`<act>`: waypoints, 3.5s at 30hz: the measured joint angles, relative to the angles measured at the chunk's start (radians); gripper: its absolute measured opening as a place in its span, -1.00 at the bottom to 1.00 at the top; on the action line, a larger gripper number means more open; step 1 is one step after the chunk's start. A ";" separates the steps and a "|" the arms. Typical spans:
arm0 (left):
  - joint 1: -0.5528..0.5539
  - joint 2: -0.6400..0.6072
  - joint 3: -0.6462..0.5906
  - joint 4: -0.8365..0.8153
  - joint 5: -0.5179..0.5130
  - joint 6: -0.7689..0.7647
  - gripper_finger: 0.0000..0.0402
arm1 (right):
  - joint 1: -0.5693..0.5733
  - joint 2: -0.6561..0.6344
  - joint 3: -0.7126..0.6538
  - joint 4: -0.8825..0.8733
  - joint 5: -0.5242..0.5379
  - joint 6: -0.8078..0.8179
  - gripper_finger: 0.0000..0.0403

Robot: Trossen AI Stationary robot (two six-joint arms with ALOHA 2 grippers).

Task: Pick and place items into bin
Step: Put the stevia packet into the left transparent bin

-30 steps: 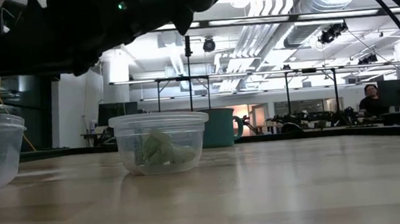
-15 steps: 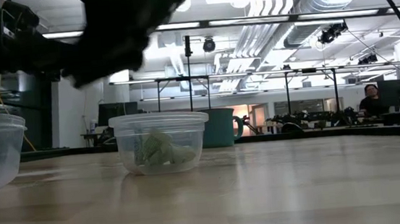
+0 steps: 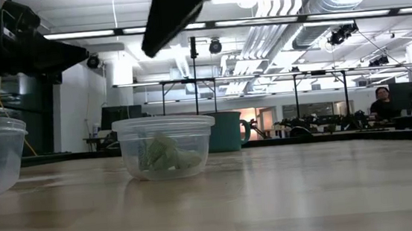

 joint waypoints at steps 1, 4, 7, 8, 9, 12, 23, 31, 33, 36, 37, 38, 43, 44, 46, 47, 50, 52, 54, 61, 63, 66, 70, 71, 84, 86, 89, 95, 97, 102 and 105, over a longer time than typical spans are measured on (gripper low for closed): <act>0.000 0.000 0.000 0.000 0.000 0.000 -0.54 | 0.015 0.000 -0.019 0.036 0.013 -0.010 -0.35; 0.000 0.000 0.000 0.000 0.000 0.000 -0.54 | 0.045 -0.003 -0.147 0.224 0.067 -0.014 -0.42; 0.000 0.000 0.000 0.000 0.000 0.000 -0.54 | 0.058 -0.046 -0.319 0.377 0.125 0.007 -0.47; 0.000 0.000 0.000 0.000 0.000 0.000 -0.54 | 0.060 -0.075 -0.378 0.426 0.146 0.028 -0.49; 0.000 0.000 0.000 0.000 0.000 0.000 -0.54 | 0.062 -0.112 -0.440 0.483 0.167 0.042 -0.51; 0.000 0.000 0.000 0.001 0.000 0.000 -0.54 | 0.075 -0.242 -0.634 0.663 0.192 0.078 -0.55; 0.000 0.000 0.000 0.003 0.000 0.000 -0.54 | 0.098 -0.713 -1.222 0.899 0.141 0.442 -0.59; 0.000 0.000 0.000 0.005 0.000 0.000 -0.54 | 0.197 -0.742 -1.241 0.896 0.182 0.483 -0.50; 0.000 0.000 0.000 0.008 0.000 0.000 -0.54 | 0.234 -0.737 -1.216 0.886 0.296 0.386 -0.51; 0.000 0.000 0.000 0.009 0.000 0.000 -0.54 | 0.273 -0.732 -1.192 0.884 0.401 0.289 -0.53; 0.000 0.000 0.000 0.009 0.000 0.000 -0.54 | 0.280 -0.732 -1.189 0.885 0.399 0.280 -0.54; 0.000 0.000 0.000 0.008 0.000 0.000 -0.54 | 0.281 -0.732 -1.188 0.890 0.383 0.279 -0.54; 0.000 0.000 0.000 0.008 0.000 0.000 -0.54 | 0.276 -0.731 -1.188 0.884 0.323 0.345 -0.39; 0.000 0.000 0.000 0.008 0.000 0.000 -0.54 | 0.276 -0.731 -1.188 0.880 0.304 0.344 -0.33; 0.000 0.000 0.000 0.008 0.000 0.000 -0.54 | 0.279 -0.731 -1.188 0.884 0.266 0.338 -0.18; 0.000 0.000 0.000 0.008 0.000 0.000 -0.54 | 0.279 -0.731 -1.188 0.886 0.250 0.341 -0.10; 0.000 0.000 0.000 0.008 0.000 0.000 -0.54 | 0.279 -0.723 -1.188 0.887 0.222 0.348 0.08; 0.000 0.000 0.000 0.008 0.000 0.000 -0.54 | 0.278 -0.708 -1.188 0.887 0.202 0.352 0.15; 0.000 0.000 0.000 0.008 0.000 0.000 -0.54 | 0.281 -0.692 -1.188 0.884 0.155 0.392 0.17; 0.000 0.000 0.000 0.007 0.000 0.000 -0.54 | 0.302 -0.678 -1.188 0.795 0.063 0.613 0.12; 0.000 0.000 0.000 0.007 0.000 0.000 -0.54 | 0.312 -0.678 -1.188 0.763 0.081 0.634 0.09; 0.000 0.000 0.000 0.007 0.000 0.000 -0.54 | 0.314 -0.678 -1.188 0.735 0.113 0.637 0.04; 0.000 0.000 0.000 0.007 0.000 0.000 -0.54 | 0.313 -0.678 -1.188 0.734 0.191 0.593 -0.02; 0.000 0.000 0.000 0.007 0.000 0.000 -0.54 | 0.313 -0.678 -1.187 0.732 0.220 0.571 -0.03; 0.000 0.000 0.000 0.007 0.000 0.000 -0.54 | 0.325 -0.678 -1.136 0.617 0.401 0.444 -0.08; 0.000 0.000 0.000 0.007 0.000 0.000 -0.54 | 0.325 -0.678 -1.136 0.589 0.415 0.454 -0.09; 0.000 0.000 0.000 0.007 0.000 0.000 -0.54 | 0.320 -0.678 -1.136 0.587 0.419 0.454 -0.09; 0.000 0.000 0.000 0.008 0.000 0.000 -0.54 | 0.309 -0.678 -1.137 0.532 0.384 0.486 -0.09; 0.000 0.000 0.000 0.007 0.000 0.000 -0.54 | 0.310 -0.678 -1.137 0.507 0.358 0.526 -0.10; 0.000 0.000 0.000 0.008 0.000 0.000 -0.54 | 0.310 -0.678 -1.137 0.474 0.305 0.594 -0.15; 0.000 0.000 0.000 0.008 0.000 0.000 -0.54 | 0.310 -0.678 -1.137 0.467 0.302 0.593 -0.19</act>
